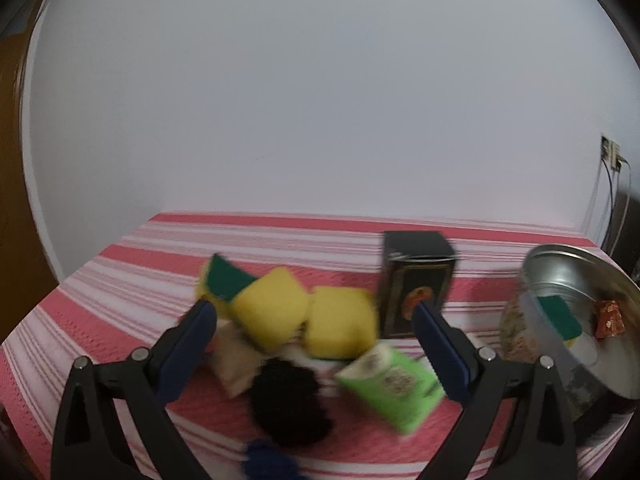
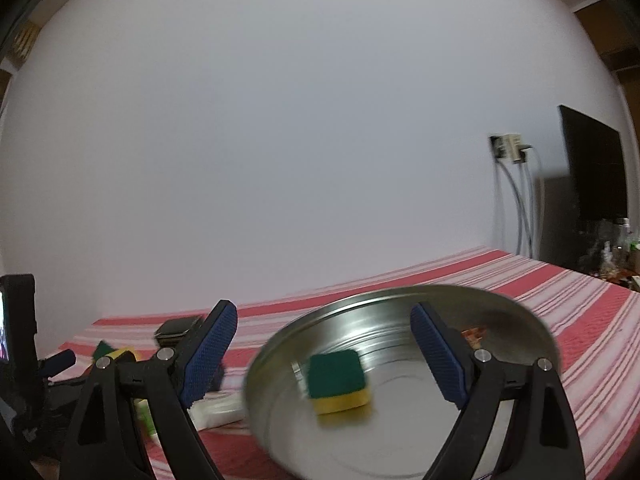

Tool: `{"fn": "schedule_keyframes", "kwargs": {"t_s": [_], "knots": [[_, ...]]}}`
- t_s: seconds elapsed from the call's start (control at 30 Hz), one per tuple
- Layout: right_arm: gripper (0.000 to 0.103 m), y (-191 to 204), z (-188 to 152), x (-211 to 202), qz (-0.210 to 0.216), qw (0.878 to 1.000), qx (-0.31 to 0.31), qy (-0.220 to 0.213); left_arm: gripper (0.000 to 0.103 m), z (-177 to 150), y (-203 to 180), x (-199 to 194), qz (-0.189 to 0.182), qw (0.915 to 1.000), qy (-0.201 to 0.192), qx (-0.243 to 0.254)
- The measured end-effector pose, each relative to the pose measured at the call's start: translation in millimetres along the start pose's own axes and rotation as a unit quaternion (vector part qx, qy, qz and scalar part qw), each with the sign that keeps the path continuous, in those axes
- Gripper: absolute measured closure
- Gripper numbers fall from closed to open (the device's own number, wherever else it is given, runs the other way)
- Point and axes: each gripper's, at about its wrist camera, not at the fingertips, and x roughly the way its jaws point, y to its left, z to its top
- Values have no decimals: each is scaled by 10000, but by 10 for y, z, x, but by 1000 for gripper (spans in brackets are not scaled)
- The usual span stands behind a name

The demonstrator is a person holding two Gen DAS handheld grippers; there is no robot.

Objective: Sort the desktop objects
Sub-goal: 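Move both tools back from the tin to the object pile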

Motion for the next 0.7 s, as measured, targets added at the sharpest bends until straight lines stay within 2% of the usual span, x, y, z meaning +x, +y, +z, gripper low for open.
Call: {"fn": "schedule_keyframes", "kwargs": {"t_s": [0.27,0.47,0.7], "knots": [[13,427,-104,37,537,9980,-144,312,3,-27,682,42,496,9977,301,-362],[13,740,-186,13,844,9947,-391,439,3,-31,1086,103,861,9947,266,-495],[13,1101,-305,65,1511,9805,-725,1029,3,-41,1507,194,1178,9897,280,-766]]}}
